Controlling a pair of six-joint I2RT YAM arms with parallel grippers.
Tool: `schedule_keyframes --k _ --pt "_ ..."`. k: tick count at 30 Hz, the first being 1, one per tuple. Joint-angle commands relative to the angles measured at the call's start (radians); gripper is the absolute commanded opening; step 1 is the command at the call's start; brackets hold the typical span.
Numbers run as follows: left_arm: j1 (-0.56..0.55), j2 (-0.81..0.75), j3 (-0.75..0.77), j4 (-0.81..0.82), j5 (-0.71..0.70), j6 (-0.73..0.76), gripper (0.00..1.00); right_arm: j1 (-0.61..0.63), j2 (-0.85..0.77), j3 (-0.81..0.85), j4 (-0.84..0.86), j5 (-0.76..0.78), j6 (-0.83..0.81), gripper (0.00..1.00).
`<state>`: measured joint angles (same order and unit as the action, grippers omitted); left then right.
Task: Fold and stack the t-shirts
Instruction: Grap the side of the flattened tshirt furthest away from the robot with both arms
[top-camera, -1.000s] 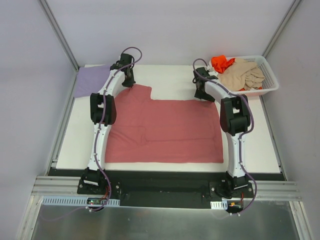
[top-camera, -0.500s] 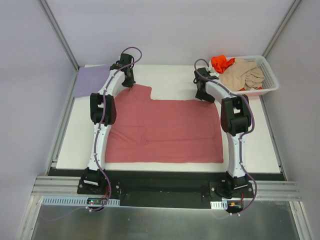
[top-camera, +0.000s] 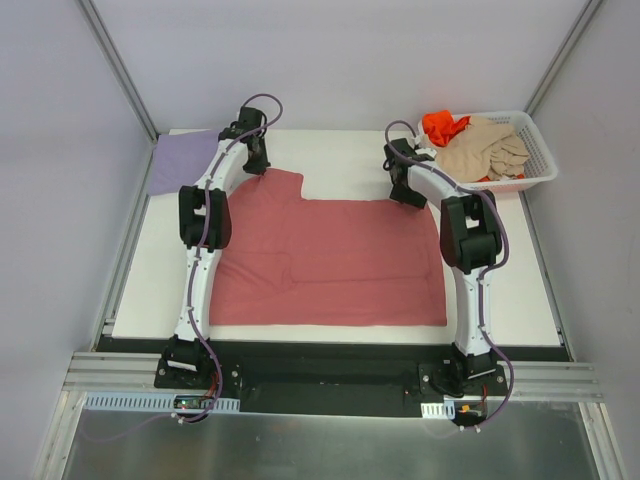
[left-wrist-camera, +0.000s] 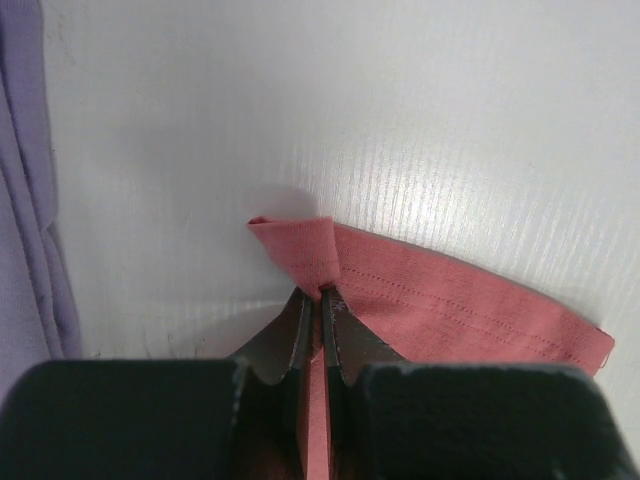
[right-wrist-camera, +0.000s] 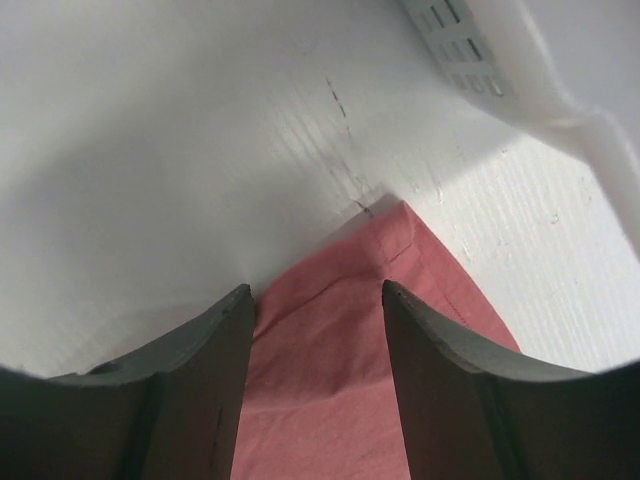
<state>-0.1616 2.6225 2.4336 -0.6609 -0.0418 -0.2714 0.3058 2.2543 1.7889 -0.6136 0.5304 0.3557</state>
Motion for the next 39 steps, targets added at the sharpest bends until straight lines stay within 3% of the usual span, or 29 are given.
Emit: schedule_keyframes --k 1,4,19,23,31,39 --pt "0.016 -0.013 -0.038 -0.04 0.04 0.008 0.0 0.018 -0.01 -0.01 -0.09 -0.01 0.019 0.56" --pt "0.017 -0.012 -0.039 -0.037 0.04 0.008 0.0 0.018 -0.013 -0.013 -0.092 -0.01 0.02 0.46" --pt "0.017 -0.028 -0.067 -0.026 0.04 0.006 0.0 0.027 -0.084 -0.091 -0.183 -0.086 0.12 0.45" --pt "0.017 -0.032 -0.071 -0.025 0.04 0.005 0.0 0.029 -0.11 -0.14 -0.129 -0.084 0.134 0.29" --pt "0.019 -0.047 -0.094 -0.016 0.069 0.008 0.0 0.004 -0.075 -0.085 -0.075 -0.06 0.094 0.0" --pt "0.034 -0.162 -0.28 0.154 0.143 0.017 0.0 -0.02 -0.137 -0.102 0.135 -0.119 0.0 0.0"
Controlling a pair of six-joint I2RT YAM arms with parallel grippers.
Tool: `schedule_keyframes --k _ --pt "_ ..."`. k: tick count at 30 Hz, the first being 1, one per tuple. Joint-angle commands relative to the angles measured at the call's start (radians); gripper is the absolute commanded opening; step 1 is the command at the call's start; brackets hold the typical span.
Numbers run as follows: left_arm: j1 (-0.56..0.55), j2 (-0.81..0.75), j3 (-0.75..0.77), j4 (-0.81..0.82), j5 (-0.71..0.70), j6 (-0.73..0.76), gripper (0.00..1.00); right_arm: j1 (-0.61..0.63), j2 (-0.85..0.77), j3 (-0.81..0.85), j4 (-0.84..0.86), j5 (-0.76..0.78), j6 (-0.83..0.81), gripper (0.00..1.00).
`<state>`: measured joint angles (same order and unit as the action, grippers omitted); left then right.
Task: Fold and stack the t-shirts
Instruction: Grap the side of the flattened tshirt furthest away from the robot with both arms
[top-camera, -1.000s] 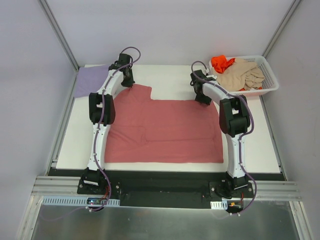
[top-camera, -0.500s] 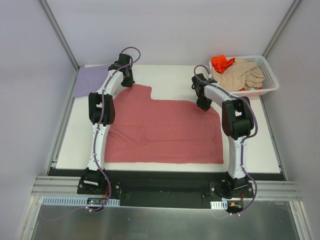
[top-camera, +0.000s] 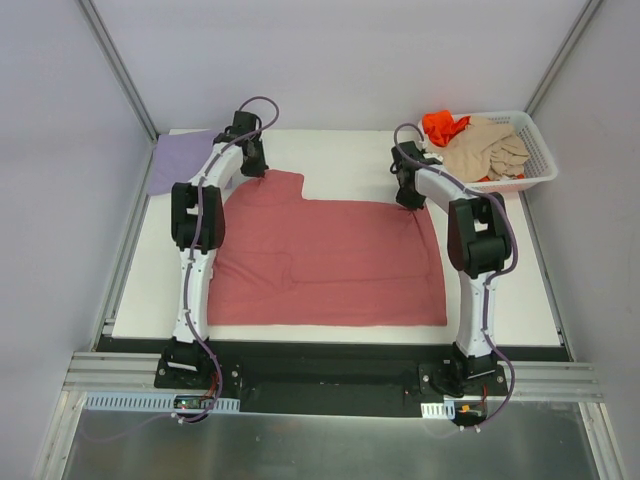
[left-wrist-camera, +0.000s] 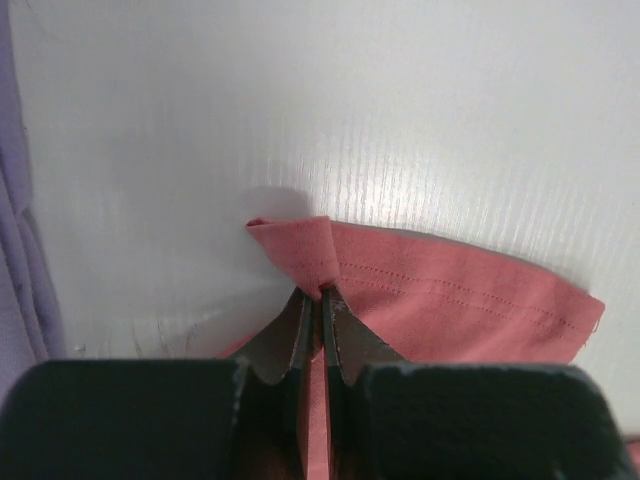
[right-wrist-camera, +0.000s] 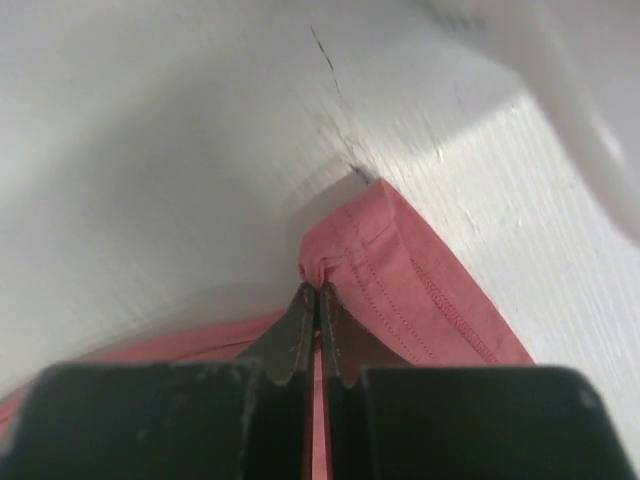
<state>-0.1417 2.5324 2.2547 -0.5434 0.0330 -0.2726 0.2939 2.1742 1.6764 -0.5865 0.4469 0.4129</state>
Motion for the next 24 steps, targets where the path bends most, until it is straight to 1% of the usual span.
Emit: schedule_keyframes --k 1,5,8,11,13,16,17,19,24 --pt "0.014 -0.093 -0.122 0.077 0.068 0.024 0.0 -0.009 -0.062 0.019 0.109 -0.042 -0.062 0.0" --pt "0.014 -0.167 -0.185 0.111 0.094 0.03 0.0 -0.01 -0.074 0.014 0.106 -0.057 -0.072 0.0" --pt "0.014 -0.227 -0.256 0.154 0.14 0.036 0.0 -0.007 -0.102 -0.026 0.108 -0.066 -0.066 0.0" --pt "0.014 -0.294 -0.348 0.186 0.143 0.033 0.0 -0.006 -0.14 -0.072 0.117 -0.08 -0.066 0.0" --pt "0.013 -0.364 -0.438 0.233 0.154 0.029 0.0 -0.006 -0.168 -0.11 0.122 -0.092 -0.069 0.0" --pt "0.01 -0.484 -0.614 0.345 0.166 0.016 0.0 -0.001 -0.22 -0.171 0.135 -0.109 -0.075 0.0" --pt "0.007 -0.526 -0.695 0.39 0.166 0.015 0.0 0.001 -0.235 -0.191 0.142 -0.119 -0.08 0.0" --pt "-0.004 -0.596 -0.786 0.446 0.156 0.018 0.0 0.005 -0.27 -0.237 0.155 -0.126 -0.089 0.0" --pt "-0.044 -0.748 -0.964 0.467 0.079 0.039 0.0 0.016 -0.359 -0.355 0.186 -0.142 -0.097 0.0"
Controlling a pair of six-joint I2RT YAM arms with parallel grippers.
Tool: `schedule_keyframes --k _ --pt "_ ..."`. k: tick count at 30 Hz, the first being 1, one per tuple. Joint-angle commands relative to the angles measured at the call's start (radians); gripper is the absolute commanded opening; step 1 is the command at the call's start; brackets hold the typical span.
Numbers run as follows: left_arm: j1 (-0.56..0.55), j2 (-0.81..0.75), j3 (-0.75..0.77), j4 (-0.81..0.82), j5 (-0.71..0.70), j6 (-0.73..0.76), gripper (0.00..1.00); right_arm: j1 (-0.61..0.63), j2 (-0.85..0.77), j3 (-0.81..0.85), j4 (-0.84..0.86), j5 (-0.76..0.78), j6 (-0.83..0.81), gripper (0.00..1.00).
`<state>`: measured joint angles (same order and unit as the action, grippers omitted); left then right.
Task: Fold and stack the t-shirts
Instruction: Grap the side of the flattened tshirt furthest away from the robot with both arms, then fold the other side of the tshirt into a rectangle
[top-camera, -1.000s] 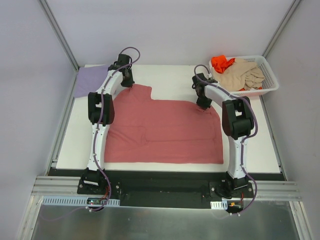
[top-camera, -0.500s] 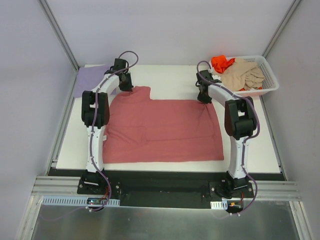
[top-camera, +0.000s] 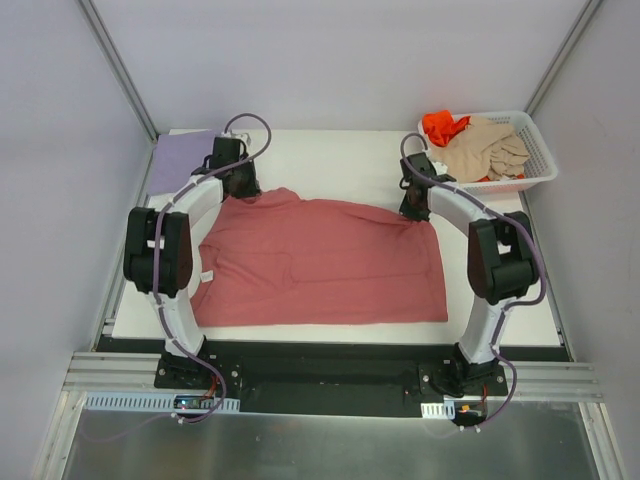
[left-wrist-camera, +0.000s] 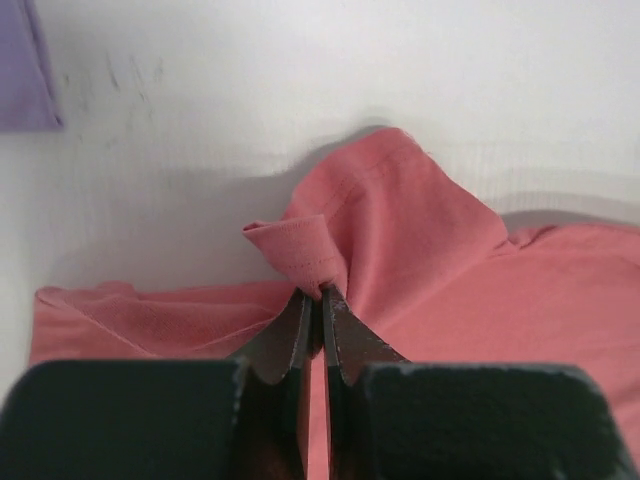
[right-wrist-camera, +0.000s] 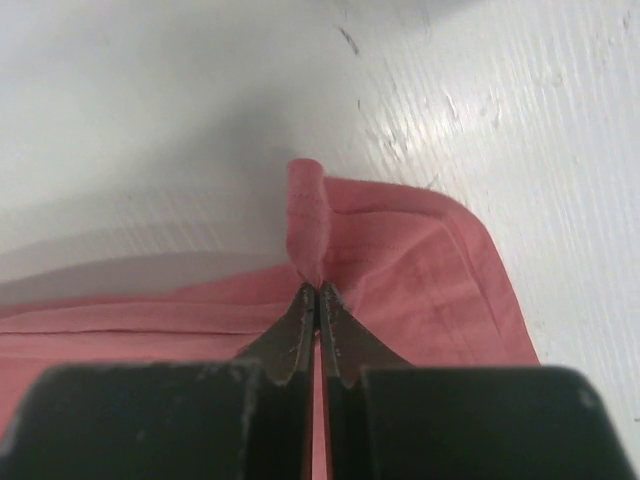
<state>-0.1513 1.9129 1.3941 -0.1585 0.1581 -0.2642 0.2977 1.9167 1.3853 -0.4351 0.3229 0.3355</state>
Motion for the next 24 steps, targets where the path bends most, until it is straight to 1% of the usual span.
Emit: schedule_keyframes --k 1,2,5,7,12,14,19,24 --pt "-0.05 -0.156 -0.139 0.085 -0.066 0.04 0.0 0.014 -0.12 -0.087 0.041 -0.025 -0.021 0.01" --pt "-0.069 -0.187 -0.168 0.085 -0.095 0.049 0.0 0.015 -0.139 -0.109 0.047 -0.034 -0.026 0.01" --pt "-0.137 -0.283 -0.269 0.085 -0.267 0.052 0.0 0.023 -0.189 -0.17 0.059 -0.044 -0.033 0.0" --pt "-0.178 -0.355 -0.335 0.083 -0.372 0.02 0.0 0.024 -0.235 -0.206 0.059 -0.05 -0.039 0.0" --pt "-0.192 -0.529 -0.503 0.036 -0.413 -0.111 0.0 0.026 -0.314 -0.287 0.07 -0.068 -0.064 0.0" --pt "-0.198 -0.599 -0.585 0.024 -0.422 -0.141 0.0 0.026 -0.34 -0.316 0.076 -0.082 -0.081 0.0" --pt "-0.221 -0.745 -0.69 -0.024 -0.459 -0.197 0.0 0.026 -0.398 -0.376 0.081 -0.096 -0.11 0.0" --pt "-0.228 -0.873 -0.757 -0.064 -0.448 -0.244 0.0 0.024 -0.461 -0.425 0.087 -0.114 -0.119 0.0"
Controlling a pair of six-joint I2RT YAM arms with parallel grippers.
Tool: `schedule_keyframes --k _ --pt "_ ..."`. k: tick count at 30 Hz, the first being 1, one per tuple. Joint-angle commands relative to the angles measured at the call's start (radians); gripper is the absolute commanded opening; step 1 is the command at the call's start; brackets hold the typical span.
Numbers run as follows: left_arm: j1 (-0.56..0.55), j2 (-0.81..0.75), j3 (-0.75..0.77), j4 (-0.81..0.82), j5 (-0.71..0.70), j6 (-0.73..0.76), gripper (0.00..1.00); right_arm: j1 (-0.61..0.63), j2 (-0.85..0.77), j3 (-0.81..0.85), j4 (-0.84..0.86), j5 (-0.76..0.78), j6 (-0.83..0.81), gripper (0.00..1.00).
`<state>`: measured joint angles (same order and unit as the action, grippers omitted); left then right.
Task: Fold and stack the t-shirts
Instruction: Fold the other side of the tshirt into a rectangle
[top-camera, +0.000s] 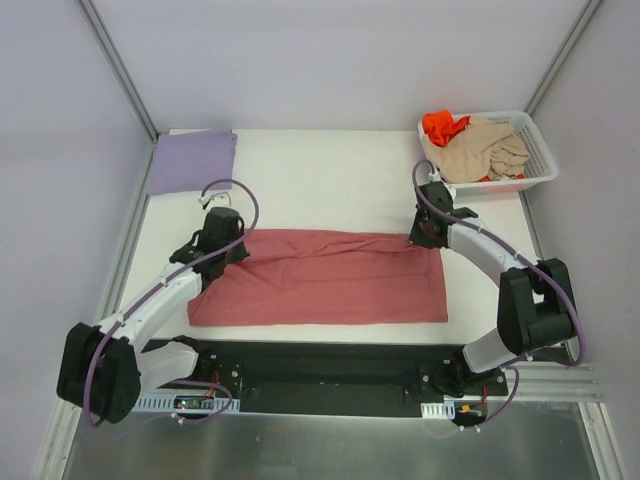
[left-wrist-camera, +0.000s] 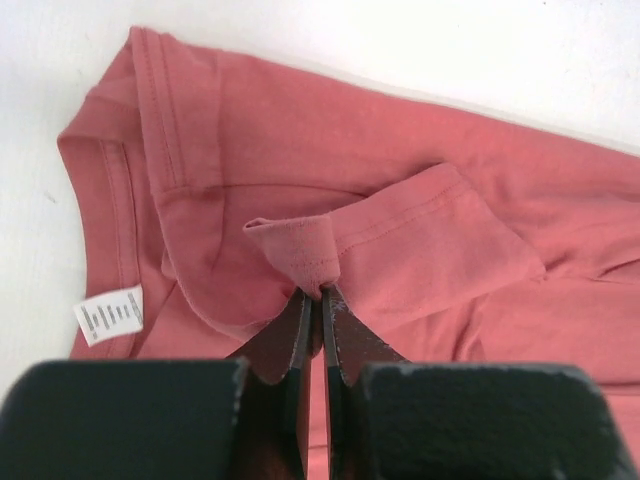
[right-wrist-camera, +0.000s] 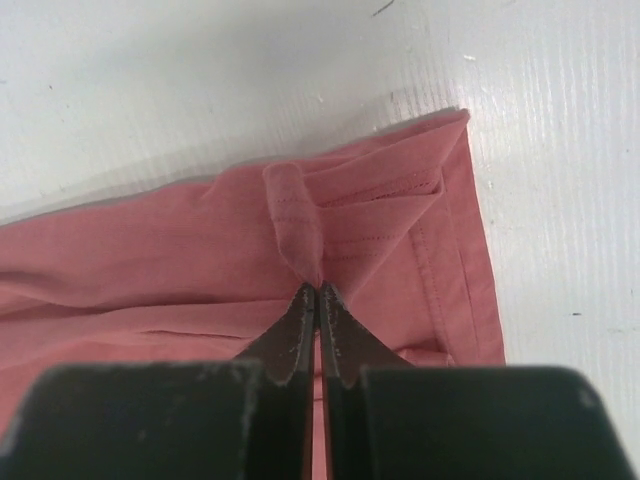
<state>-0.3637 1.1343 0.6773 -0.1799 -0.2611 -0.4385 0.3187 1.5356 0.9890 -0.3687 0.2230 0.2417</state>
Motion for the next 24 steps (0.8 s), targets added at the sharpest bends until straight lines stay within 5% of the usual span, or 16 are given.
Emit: schedule_keyframes --k 1,17,24 --pt "-0.017 -0.119 -0.048 -0.05 -0.035 -0.081 0.0 0.002 -0.094 -0.039 0.02 -0.017 -0.028 0.0" --pt "-0.02 -0.294 -0.177 -0.154 -0.018 -0.181 0.0 0.0 -0.166 -0.187 0.073 -0.105 -0.03 0.01" --pt "-0.02 -0.285 -0.202 -0.205 -0.02 -0.223 0.0 -0.001 -0.17 -0.233 0.047 -0.09 -0.029 0.13"
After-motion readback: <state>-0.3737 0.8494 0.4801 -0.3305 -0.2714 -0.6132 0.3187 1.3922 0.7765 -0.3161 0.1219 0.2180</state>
